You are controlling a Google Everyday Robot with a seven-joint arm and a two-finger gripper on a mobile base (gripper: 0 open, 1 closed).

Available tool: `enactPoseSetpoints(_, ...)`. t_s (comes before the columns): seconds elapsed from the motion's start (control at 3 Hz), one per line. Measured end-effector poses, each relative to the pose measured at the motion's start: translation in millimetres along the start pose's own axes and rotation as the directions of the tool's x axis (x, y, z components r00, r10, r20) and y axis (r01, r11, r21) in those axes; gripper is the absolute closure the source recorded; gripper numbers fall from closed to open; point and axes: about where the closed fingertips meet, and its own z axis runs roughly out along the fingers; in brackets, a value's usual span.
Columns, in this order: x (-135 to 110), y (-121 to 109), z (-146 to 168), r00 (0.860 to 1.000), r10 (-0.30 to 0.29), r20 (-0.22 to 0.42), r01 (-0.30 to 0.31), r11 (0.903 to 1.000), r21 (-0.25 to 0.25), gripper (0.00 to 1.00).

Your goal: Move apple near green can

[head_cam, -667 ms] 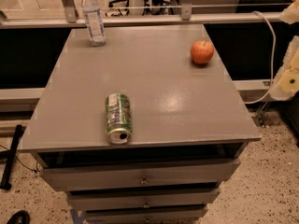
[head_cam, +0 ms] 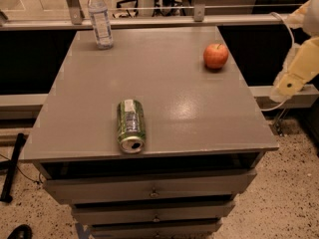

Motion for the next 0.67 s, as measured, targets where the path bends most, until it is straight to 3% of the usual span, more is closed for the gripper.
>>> enactPoseSetpoints(0.67, -17.6, -80.3, 68.5, 0.992, 0.002, 0.123, -0.011, 0.9972, 0.074, 0.00)
